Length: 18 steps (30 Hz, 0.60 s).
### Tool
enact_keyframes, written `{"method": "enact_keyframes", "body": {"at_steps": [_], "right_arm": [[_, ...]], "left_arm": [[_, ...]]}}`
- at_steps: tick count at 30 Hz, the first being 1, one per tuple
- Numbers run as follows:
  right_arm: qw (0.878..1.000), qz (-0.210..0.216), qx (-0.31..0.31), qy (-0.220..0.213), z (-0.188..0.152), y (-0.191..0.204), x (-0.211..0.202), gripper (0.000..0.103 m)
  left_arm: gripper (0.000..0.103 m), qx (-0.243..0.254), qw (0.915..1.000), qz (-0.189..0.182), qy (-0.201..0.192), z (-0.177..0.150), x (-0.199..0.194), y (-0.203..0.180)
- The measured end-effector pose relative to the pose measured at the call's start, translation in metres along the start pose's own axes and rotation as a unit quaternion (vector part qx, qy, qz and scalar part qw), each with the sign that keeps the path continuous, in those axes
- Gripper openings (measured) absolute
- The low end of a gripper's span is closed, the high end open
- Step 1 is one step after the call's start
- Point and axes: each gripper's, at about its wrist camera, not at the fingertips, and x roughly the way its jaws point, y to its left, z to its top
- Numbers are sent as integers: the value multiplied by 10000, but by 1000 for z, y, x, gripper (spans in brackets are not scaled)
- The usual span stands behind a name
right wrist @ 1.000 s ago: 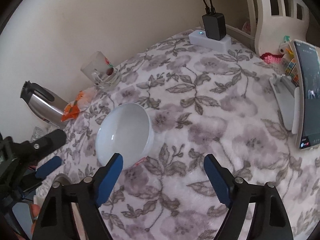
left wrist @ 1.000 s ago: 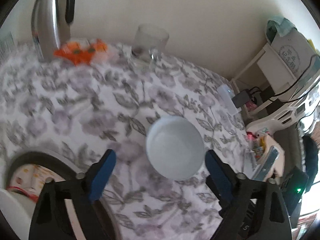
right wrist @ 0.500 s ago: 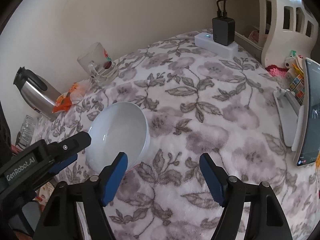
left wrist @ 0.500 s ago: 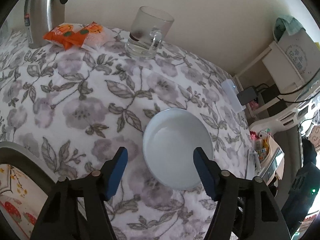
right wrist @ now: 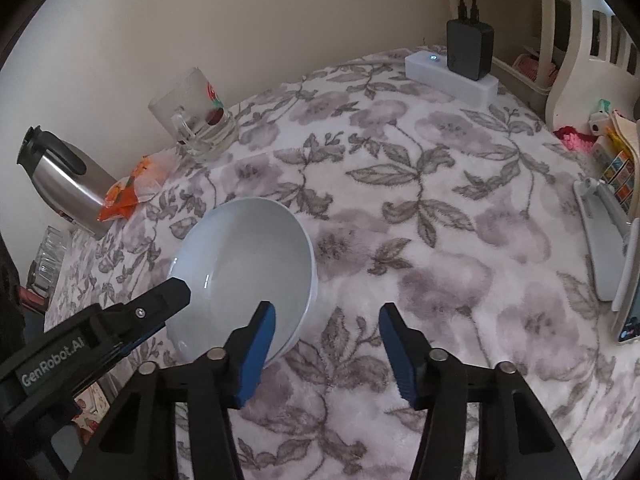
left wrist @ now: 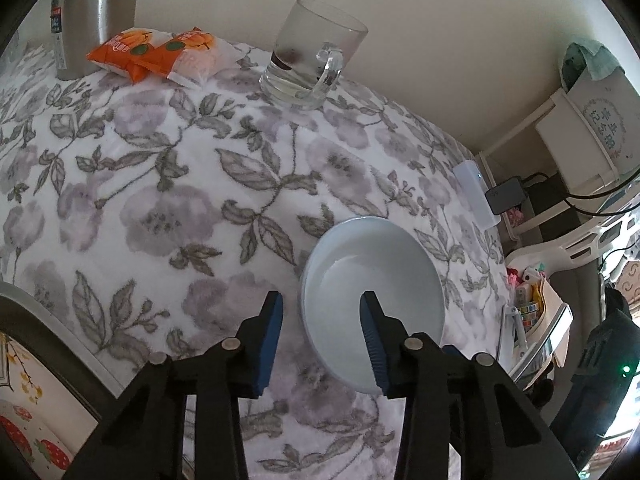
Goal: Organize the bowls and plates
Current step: 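Close the left tool on the pale round bowl's rim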
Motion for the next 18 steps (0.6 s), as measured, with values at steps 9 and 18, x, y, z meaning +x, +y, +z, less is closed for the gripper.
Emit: {"method": "enact_keyframes", "body": {"at_steps": [9,18], "right_arm": [[9998,-126,132,80,3,4,15,44],[9997,-62,209,110,4,5,23,31]], "left_arm": [[32,9,10000,78,59,0,10,6],[31,50,9998,131,135,-2,18,8]]}}
